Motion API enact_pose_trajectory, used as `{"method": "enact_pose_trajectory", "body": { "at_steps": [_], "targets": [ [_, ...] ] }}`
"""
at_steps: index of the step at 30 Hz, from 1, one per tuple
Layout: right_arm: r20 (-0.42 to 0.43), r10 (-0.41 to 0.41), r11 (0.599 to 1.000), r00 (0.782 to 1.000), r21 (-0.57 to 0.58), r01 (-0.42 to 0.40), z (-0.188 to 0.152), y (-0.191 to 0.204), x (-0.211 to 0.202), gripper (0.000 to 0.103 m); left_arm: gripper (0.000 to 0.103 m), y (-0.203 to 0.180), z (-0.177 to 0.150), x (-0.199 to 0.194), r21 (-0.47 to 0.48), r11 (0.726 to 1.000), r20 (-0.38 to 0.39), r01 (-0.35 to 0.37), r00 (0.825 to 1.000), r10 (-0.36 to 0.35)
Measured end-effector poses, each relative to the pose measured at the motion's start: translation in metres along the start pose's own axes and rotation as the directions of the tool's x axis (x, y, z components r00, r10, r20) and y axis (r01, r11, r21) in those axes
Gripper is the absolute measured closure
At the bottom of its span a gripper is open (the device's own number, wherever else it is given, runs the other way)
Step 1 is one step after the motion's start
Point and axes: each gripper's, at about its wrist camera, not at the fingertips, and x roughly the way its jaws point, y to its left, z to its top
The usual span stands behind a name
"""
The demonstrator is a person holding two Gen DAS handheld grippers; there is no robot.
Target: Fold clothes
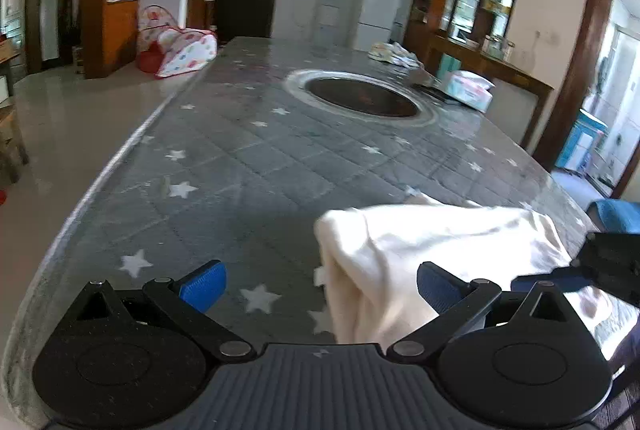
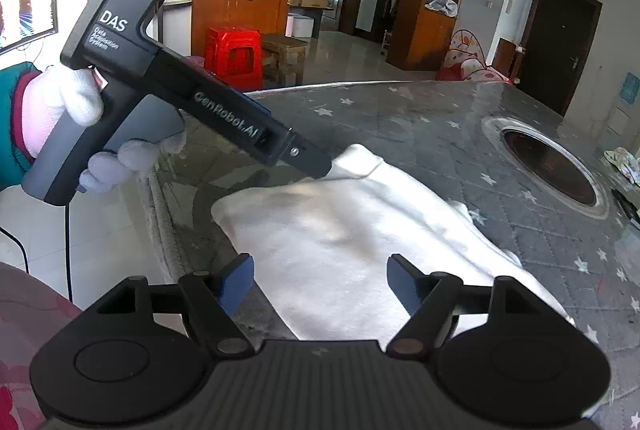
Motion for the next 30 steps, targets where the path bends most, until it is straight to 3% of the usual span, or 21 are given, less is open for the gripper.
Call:
{"method": "enact_pose_trajectory", "body": {
  "at_steps": [8,16,20,24,29,30],
  "targets": [
    [-0.009,0.013,1.000,1.000,0.004,-0.013,-0.005,0.008,0.013,0.018,0.000,0.015,-0.009,0.000,-0.047,0.998,-0.019,-0.037,0.999,0.036],
    [0.001,0.063,0.997,0.998,0.032,-0.063,-0.014,0.011,0.016,0.000,0.000,0.019,-0.016,-0.001,-0.077,0.997,-0.045,-0.031,0.999,0.028],
    [0.011,0.088,0.994,0.996,0.071,-0.088,-0.015,0.009,0.015,0.000,0.000,0.021,-0.016,0.001,-0.116,0.993,-0.067,0.000,0.998,-0.007],
    [0.020,0.079,0.995,0.997,0.067,-0.080,-0.009,0.011,0.010,0.002,0.000,0.025,-0.015,-0.002,-0.141,0.990,-0.063,-0.012,0.998,0.003],
    [0.025,0.032,0.997,0.999,-0.067,-0.030,0.004,0.032,0.011,0.014,0.000,0.035,-0.013,-0.004,-0.201,0.980,-0.064,-0.002,0.998,-0.012],
    [0.019,0.033,0.996,0.999,-0.084,-0.031,0.006,0.036,0.012,0.021,0.000,0.037,-0.013,-0.004,-0.213,0.977,-0.065,0.003,0.998,-0.017]
  ]
}}
